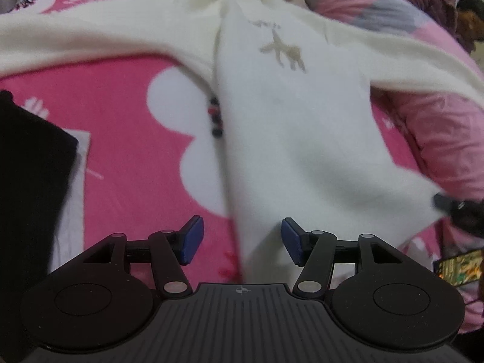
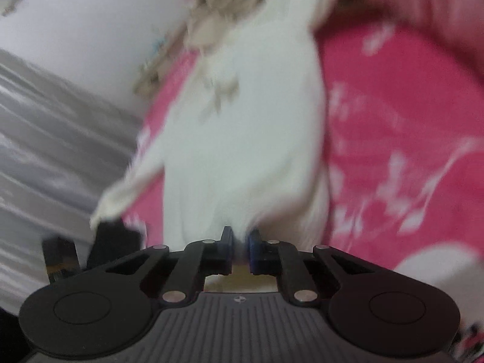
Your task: Fold clothes
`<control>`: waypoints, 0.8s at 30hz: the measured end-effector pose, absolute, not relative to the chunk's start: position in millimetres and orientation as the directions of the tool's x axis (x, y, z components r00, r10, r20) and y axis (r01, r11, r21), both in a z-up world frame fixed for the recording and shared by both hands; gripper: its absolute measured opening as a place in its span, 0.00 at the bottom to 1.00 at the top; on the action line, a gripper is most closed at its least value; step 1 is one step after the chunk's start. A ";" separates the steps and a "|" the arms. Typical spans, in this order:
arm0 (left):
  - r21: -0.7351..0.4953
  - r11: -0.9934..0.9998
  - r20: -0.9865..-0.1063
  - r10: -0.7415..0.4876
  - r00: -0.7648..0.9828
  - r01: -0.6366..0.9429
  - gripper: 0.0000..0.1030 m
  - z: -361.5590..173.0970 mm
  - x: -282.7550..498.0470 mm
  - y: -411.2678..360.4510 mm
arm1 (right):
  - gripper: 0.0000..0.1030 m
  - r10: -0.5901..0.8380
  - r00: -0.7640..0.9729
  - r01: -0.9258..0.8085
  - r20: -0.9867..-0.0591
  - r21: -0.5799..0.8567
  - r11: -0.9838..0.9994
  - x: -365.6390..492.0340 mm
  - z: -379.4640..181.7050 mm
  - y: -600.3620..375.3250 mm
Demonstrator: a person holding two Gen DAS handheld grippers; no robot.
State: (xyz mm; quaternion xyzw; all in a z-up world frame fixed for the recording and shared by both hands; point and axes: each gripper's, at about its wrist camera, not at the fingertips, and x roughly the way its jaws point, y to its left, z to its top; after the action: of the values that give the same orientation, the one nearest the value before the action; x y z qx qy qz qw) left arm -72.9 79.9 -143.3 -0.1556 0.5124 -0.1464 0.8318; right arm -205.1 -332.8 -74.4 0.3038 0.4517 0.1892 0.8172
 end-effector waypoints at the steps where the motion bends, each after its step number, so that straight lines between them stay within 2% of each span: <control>1: -0.413 0.907 -0.803 -0.405 0.437 0.080 0.56 -141.9 -72.1 81.2 | 0.10 0.562 0.559 -0.034 -0.610 0.660 0.750 -204.5 -63.0 -342.3; 4: -0.422 0.903 -0.795 -0.409 0.448 0.074 0.56 -139.8 -70.3 83.1 | 0.10 0.472 0.651 -0.029 -0.595 0.602 0.798 -203.3 -32.9 -368.3; 7: -0.420 0.903 -0.803 -0.414 0.428 0.085 0.56 -144.9 -70.4 77.5 | 0.10 0.346 0.710 -0.008 -0.613 0.484 0.875 -202.5 -9.9 -385.7; 11: -0.420 0.898 -0.812 -0.436 0.388 0.131 0.56 -151.8 -65.7 64.0 | 0.09 0.155 0.737 0.046 -0.658 0.277 0.960 -201.7 0.6 -392.0; 13: -0.415 0.895 -0.812 -0.445 0.377 0.162 0.56 -153.6 -61.4 55.2 | 0.07 0.107 0.737 0.072 -0.668 0.235 0.969 -201.1 0.6 -395.0; 16: -0.410 0.890 -0.811 -0.456 0.367 0.199 0.56 -155.3 -52.9 41.8 | 0.05 0.115 0.741 0.089 -0.662 0.265 0.960 -200.7 1.4 -400.9; 20: -0.451 0.876 -0.806 -0.483 0.343 0.174 0.56 -162.0 -39.5 29.8 | 0.05 0.118 0.740 0.096 -0.663 0.277 0.956 -198.9 -2.1 -402.4; 24: -0.404 0.894 -0.820 -0.447 0.358 0.192 0.52 -160.8 -41.2 15.3 | 0.05 0.128 0.726 0.112 -0.676 0.300 0.947 -199.8 -12.0 -404.1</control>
State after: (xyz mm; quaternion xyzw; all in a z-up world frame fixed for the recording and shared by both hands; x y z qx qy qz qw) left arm -41.2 15.3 -160.8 -0.1200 0.5315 -0.1962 0.8152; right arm -199.8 -404.1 -12.0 0.1624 0.3703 0.0043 0.9146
